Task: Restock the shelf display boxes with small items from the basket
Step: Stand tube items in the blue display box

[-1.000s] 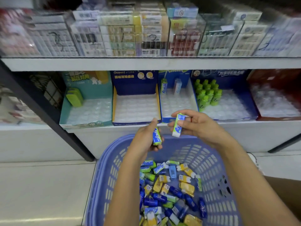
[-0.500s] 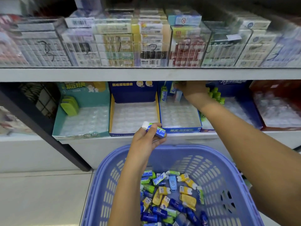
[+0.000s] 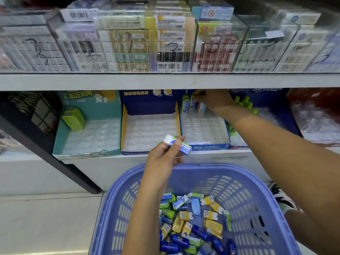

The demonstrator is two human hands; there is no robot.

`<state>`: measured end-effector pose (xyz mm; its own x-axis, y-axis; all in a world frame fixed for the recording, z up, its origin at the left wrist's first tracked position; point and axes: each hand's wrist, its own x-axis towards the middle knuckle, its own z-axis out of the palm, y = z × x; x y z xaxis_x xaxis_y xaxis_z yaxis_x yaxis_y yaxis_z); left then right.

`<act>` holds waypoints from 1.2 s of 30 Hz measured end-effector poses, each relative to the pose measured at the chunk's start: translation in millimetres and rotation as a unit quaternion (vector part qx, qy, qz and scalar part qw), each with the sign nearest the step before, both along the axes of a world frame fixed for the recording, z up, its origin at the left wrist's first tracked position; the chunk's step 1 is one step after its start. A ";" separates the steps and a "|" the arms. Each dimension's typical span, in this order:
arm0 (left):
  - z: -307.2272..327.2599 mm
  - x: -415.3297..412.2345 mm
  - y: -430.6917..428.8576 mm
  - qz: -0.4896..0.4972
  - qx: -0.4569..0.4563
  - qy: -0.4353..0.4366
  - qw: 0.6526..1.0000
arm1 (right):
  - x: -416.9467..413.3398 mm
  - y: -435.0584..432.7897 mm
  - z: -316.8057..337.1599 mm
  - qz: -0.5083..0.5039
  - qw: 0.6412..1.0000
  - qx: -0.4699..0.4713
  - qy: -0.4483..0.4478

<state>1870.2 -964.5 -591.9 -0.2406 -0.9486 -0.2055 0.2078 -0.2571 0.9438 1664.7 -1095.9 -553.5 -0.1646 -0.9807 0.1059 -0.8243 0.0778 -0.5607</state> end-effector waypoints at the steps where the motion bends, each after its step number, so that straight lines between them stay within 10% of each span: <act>1: 0.0 0.1 0.2 0.005 0.002 0.003 1.000 | 0.3 0.5 -1.3 -0.001 1.000 0.001 0.025; 8: 2.0 0.8 1.6 0.061 0.027 0.041 0.997 | 11.6 19.7 11.2 0.031 0.980 -0.007 0.195; 12: 8.6 -5.1 3.9 0.086 0.031 0.102 0.991 | 23.8 69.8 14.9 0.012 0.993 -0.079 -0.082; 15: 11.3 -12.6 5.9 0.111 0.011 0.129 0.985 | 33.8 113.9 8.8 0.051 0.932 0.007 -0.359; 19: 10.4 -21.9 10.2 0.088 -0.027 0.121 0.988 | 35.0 138.4 5.3 0.056 0.903 0.001 -0.426; 26: 7.1 -31.2 12.6 0.091 -0.148 -0.074 0.982 | 20.0 123.1 23.2 0.005 0.935 -0.104 -0.338; 31: -0.8 -42.8 16.4 -0.065 -0.338 -0.371 0.863 | 6.5 75.8 21.6 -0.055 0.974 -0.188 -0.112; 36: -13.3 -46.6 17.3 -0.109 -0.342 -0.476 0.803 | 6.2 41.3 6.6 0.042 0.994 -0.098 0.003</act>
<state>1823.6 -947.2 -605.2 -0.4595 -0.8743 0.1562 -0.6708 0.4569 0.5842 1670.9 -1054.6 -546.9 -0.0813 -0.9514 0.2972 -0.8267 -0.1022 -0.5533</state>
